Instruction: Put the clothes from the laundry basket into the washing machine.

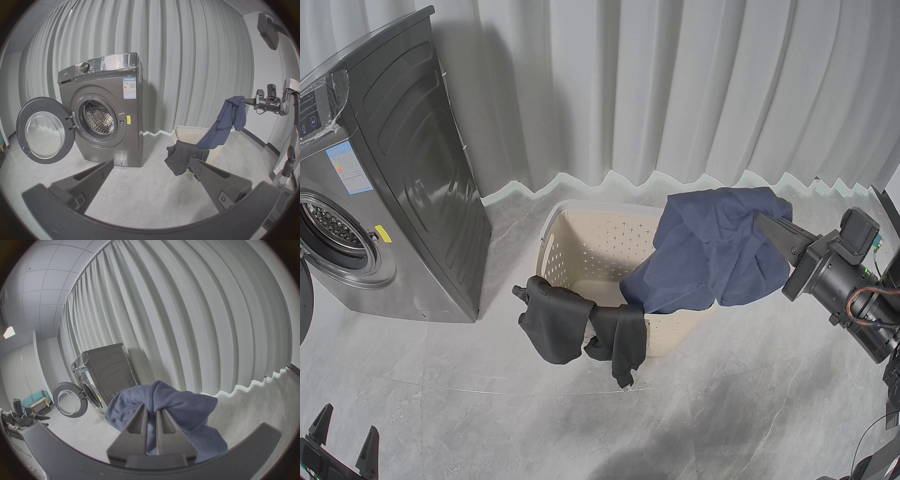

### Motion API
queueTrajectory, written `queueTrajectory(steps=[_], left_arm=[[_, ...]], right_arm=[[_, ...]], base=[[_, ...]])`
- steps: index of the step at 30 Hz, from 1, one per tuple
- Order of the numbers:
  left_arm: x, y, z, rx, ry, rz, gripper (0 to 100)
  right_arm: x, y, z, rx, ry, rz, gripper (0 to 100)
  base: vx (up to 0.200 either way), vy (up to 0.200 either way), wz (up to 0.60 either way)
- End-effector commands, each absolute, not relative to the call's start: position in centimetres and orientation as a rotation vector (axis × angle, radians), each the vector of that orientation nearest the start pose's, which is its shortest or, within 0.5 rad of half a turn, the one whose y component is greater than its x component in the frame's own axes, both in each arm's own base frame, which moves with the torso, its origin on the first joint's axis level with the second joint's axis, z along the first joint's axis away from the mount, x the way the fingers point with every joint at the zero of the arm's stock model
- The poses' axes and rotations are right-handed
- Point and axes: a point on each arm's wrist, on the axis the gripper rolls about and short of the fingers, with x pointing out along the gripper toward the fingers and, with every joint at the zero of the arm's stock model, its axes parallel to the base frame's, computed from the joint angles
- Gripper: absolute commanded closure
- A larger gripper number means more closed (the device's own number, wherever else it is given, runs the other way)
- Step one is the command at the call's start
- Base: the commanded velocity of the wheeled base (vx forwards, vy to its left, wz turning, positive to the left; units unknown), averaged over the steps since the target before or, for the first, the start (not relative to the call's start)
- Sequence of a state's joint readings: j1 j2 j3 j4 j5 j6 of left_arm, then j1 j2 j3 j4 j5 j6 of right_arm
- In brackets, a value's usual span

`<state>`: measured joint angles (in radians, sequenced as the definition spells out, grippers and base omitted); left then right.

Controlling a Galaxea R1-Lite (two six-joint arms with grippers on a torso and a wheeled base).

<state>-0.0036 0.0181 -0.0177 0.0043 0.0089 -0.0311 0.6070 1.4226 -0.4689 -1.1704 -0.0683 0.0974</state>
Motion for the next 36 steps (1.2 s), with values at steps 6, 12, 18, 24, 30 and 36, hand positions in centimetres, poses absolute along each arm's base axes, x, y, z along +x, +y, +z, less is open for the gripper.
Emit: queueTrajectory(steps=[6, 12, 18, 24, 30, 36], left_arm=[[-2.26, 0.03, 7.55, -0.035, 0.008, 0.006, 0], [-2.26, 0.03, 7.55, -0.034, 0.008, 0.006, 0], [-2.26, 0.03, 7.55, -0.038, 0.008, 0.006, 0], [-2.26, 0.03, 7.55, -0.037, 0.008, 0.006, 0], [-2.26, 0.03, 7.55, -0.037, 0.008, 0.006, 0], [-2.26, 0.03, 7.55, -0.037, 0.008, 0.006, 0]], right_arm=[[17.50, 12.07, 22.93, 0.180, -0.225, 0.553, 100], [17.40, 12.27, 23.39, 0.189, -0.244, 0.564, 100], [17.24, 12.60, 23.30, 0.191, -0.240, 0.583, 100], [17.20, 12.59, 23.34, 0.191, -0.241, 0.586, 100], [17.19, 12.63, 23.03, 0.187, -0.229, 0.592, 100], [17.20, 12.70, 22.88, 0.186, -0.223, 0.599, 100]], base=[[-0.167, 0.000, 0.00], [0.000, 0.000, 0.00], [0.000, 0.133, 0.00], [0.000, 0.200, 0.00], [0.000, 0.200, 0.00], [0.000, 0.200, 0.00]])
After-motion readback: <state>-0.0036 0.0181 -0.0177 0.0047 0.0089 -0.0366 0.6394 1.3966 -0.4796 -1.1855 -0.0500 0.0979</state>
